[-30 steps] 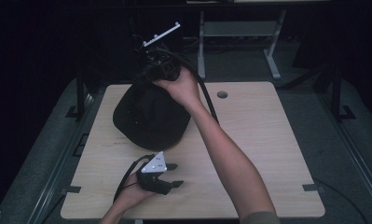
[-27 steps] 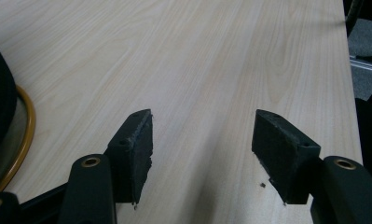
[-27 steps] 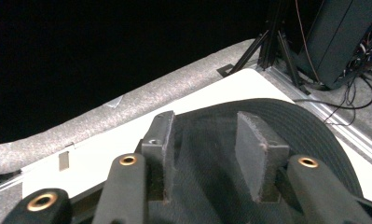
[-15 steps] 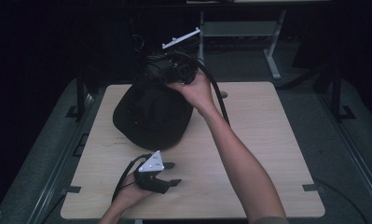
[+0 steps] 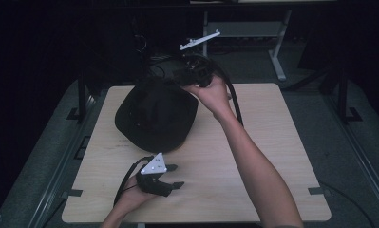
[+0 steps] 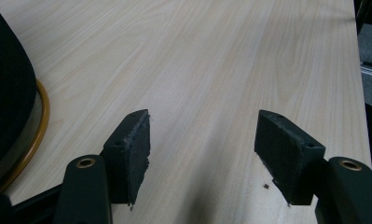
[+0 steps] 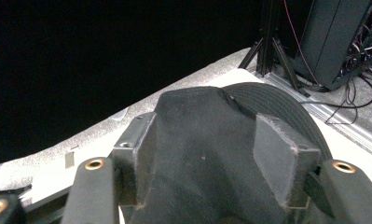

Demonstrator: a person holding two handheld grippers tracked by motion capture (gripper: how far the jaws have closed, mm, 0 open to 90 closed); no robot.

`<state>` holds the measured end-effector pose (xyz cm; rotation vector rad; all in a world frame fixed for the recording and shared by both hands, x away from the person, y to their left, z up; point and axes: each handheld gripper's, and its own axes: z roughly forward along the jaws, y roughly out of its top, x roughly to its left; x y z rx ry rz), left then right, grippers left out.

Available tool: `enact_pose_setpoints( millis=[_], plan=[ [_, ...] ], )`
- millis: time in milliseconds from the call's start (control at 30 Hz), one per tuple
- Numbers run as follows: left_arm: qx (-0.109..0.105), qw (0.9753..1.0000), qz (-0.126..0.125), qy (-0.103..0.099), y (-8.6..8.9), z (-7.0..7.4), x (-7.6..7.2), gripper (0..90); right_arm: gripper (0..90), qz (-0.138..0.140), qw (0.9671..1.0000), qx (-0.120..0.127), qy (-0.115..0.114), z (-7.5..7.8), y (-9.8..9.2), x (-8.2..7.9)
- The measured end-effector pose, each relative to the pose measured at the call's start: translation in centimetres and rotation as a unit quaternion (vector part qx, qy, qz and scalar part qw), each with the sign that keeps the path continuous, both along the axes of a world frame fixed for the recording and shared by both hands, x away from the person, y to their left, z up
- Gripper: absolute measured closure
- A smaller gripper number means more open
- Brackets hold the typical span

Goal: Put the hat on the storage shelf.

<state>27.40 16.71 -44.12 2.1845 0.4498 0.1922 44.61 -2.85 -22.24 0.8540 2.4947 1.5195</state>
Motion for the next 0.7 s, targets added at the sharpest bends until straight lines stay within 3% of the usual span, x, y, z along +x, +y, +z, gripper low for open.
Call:
enact_pose_setpoints(
  millis=[233, 333, 700],
  plan=[
    [-0.003, 1.0000, 0.001, -0.001, 0.0, 0.0, 0.0, 35.4, 33.6, -0.003, 0.9999, 0.007, 0.008, -1.0, -1.2, -0.4],
    [-0.016, 0.9999, 0.002, 0.004, 0.0, 0.0, 0.0, 34.7, 31.2, -0.003, 0.9999, 0.007, 0.014, -1.5, -1.8, -0.7],
    [-0.009, 0.9999, 0.002, 0.004, 0.0, 0.0, 0.0, 34.4, 29.9, -0.004, 0.9996, 0.020, 0.017, -2.8, -4.2, -1.8]
  ],
)
